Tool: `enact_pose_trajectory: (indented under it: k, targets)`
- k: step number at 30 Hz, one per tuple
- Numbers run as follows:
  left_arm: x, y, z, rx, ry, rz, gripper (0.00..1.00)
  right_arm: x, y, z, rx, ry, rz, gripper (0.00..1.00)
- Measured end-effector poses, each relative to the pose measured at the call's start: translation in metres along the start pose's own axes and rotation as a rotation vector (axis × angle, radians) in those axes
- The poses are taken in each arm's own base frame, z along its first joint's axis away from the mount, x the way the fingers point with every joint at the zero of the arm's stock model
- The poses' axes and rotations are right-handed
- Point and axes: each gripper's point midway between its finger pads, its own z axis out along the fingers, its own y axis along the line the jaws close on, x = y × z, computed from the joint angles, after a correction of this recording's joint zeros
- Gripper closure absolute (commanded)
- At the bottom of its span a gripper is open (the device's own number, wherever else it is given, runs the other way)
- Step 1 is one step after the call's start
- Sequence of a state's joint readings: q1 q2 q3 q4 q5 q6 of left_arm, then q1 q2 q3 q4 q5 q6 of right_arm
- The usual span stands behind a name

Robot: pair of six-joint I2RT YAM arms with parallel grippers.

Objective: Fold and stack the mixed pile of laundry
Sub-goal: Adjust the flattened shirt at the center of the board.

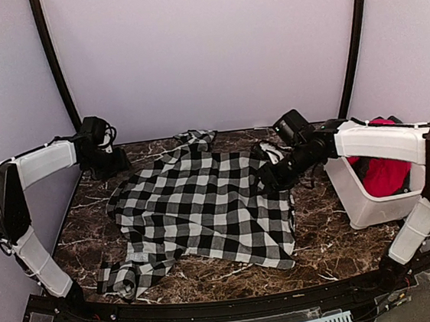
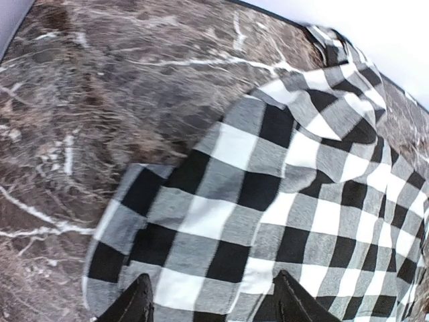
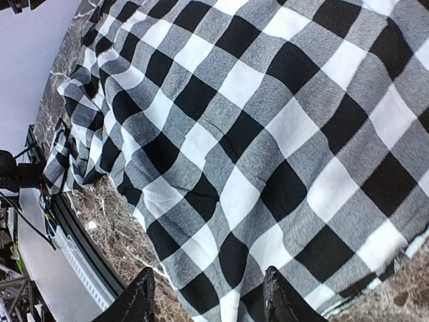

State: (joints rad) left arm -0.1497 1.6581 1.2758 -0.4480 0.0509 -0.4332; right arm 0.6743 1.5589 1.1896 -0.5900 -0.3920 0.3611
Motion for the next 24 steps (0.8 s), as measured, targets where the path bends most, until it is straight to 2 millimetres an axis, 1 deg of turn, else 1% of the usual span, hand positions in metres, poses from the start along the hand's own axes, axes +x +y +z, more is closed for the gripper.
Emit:
enact_pose_trajectory:
  k: [1,2,4,5,6,8,9,11,14,16,19,22,24]
  targets:
    - [0.008,-0.015,0.007,0.013,0.021,0.038,0.41,-0.004,-0.002,0.009,-0.002,0.01,-0.008,0.48]
    - [0.018,-0.022,0.011,0.018,0.045,0.06,0.42,-0.005,-0.006,0.02,0.001,0.027,-0.012,0.48]
    - [0.049,-0.034,0.022,0.021,0.117,0.103,0.43,-0.003,-0.017,0.042,0.019,0.074,-0.015,0.48]
    - [0.066,-0.035,0.027,0.016,0.153,0.119,0.44,0.0,-0.024,0.052,0.03,0.097,-0.015,0.48]
    - [0.081,-0.031,0.03,0.004,0.188,0.127,0.45,0.002,-0.03,0.061,0.041,0.118,-0.014,0.48]
    - [0.107,-0.017,0.035,-0.036,0.248,0.124,0.49,0.008,-0.042,0.075,0.055,0.149,-0.008,0.49]
    - [0.115,-0.01,0.037,-0.053,0.271,0.117,0.51,0.011,-0.047,0.081,0.061,0.165,-0.006,0.49]
    - [0.134,0.002,0.04,-0.088,0.313,0.095,0.53,0.016,-0.058,0.09,0.072,0.187,0.006,0.49]
    - [0.159,0.018,0.041,-0.126,0.351,0.036,0.54,0.02,-0.069,0.097,0.085,0.208,0.014,0.49]
    - [0.165,0.02,0.034,-0.111,0.337,-0.013,0.54,0.021,-0.071,0.097,0.086,0.209,0.014,0.49]
    - [0.187,0.028,0.019,-0.097,0.336,-0.084,0.55,0.024,-0.072,0.097,0.071,0.196,0.009,0.49]
    - [0.206,0.039,0.003,-0.098,0.332,-0.144,0.57,0.033,-0.068,0.096,0.039,0.192,0.007,0.49]
    - [0.222,0.047,-0.011,-0.103,0.339,-0.176,0.57,0.042,-0.063,0.094,0.017,0.201,0.004,0.5]
